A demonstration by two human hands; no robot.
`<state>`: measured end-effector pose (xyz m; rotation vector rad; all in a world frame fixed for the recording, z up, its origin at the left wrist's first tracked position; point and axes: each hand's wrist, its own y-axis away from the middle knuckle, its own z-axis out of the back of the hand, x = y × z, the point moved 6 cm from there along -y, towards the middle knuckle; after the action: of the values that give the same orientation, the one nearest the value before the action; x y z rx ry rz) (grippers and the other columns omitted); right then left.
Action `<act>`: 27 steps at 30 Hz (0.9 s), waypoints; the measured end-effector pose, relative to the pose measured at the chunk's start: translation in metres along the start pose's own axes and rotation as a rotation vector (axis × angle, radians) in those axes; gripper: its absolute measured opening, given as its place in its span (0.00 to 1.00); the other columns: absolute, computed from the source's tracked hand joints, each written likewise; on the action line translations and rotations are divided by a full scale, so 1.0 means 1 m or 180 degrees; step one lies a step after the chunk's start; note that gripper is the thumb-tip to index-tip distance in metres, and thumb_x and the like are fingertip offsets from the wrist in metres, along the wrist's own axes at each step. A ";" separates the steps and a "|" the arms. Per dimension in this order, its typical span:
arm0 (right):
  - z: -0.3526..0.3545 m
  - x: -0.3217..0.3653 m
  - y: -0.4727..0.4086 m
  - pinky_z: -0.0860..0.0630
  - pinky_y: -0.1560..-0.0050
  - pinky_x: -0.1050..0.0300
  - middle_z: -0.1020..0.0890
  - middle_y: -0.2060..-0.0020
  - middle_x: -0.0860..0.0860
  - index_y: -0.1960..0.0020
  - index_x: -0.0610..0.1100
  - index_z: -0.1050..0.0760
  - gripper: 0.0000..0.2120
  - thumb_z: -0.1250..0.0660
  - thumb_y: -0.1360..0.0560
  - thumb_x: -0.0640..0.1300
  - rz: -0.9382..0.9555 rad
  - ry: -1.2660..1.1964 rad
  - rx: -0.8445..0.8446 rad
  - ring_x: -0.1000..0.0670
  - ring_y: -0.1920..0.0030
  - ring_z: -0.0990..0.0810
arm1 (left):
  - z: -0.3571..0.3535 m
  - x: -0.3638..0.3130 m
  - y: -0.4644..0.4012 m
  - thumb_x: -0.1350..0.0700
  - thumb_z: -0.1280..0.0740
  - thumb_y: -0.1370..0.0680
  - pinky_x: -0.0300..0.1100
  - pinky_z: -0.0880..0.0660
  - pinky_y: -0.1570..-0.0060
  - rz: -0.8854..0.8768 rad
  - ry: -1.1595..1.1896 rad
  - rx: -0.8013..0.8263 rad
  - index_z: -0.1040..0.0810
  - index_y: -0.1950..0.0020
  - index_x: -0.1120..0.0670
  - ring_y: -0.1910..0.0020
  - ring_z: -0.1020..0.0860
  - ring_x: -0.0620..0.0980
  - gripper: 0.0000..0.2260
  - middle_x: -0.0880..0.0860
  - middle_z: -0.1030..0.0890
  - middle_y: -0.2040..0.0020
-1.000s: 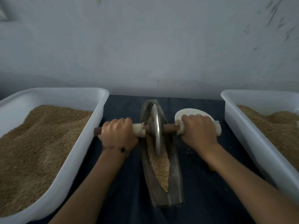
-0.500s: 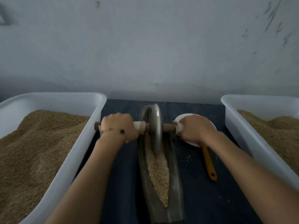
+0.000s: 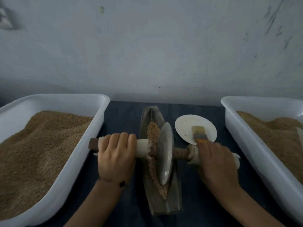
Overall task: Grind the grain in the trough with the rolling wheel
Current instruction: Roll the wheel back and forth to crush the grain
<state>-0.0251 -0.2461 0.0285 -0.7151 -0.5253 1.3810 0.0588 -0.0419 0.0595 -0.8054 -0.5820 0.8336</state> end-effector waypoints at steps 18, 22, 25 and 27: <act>-0.079 -0.015 -0.117 0.39 0.69 0.57 0.25 0.66 0.55 0.63 0.52 0.33 0.07 0.34 0.33 0.49 -0.0366 -0.0048 0.1870 0.52 0.68 0.29 | -0.093 0.038 -0.058 0.54 0.35 0.26 0.43 0.35 0.58 0.0959 0.0010 0.2225 0.25 0.54 0.52 0.59 0.25 0.51 0.04 0.50 0.23 0.59; -0.024 0.008 -0.066 0.37 0.64 0.54 0.23 0.68 0.48 0.62 0.44 0.28 0.12 0.26 0.39 0.39 0.0018 0.0225 0.0600 0.45 0.67 0.25 | -0.031 0.017 -0.010 0.64 0.30 0.36 0.45 0.31 0.68 0.0526 0.0167 0.0897 0.27 0.68 0.59 0.73 0.26 0.55 0.06 0.56 0.25 0.72; 0.006 0.008 -0.019 0.35 0.65 0.52 0.26 0.68 0.46 0.62 0.41 0.28 0.16 0.26 0.45 0.30 -0.0067 0.0020 0.0193 0.43 0.68 0.27 | 0.003 0.007 0.006 0.63 0.33 0.39 0.45 0.31 0.70 0.0028 0.0219 0.0437 0.29 0.68 0.58 0.75 0.29 0.54 0.05 0.55 0.28 0.73; 0.013 0.006 -0.005 0.35 0.66 0.52 0.26 0.68 0.46 0.61 0.41 0.28 0.16 0.27 0.45 0.30 -0.0018 0.0043 0.0128 0.43 0.68 0.28 | 0.008 0.005 0.006 0.65 0.30 0.41 0.45 0.31 0.70 -0.0031 0.0234 0.0466 0.28 0.69 0.58 0.75 0.29 0.54 0.08 0.55 0.28 0.73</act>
<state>-0.0307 -0.2379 0.0406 -0.6895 -0.4871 1.3770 0.0536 -0.0319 0.0593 -0.6959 -0.4539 0.8243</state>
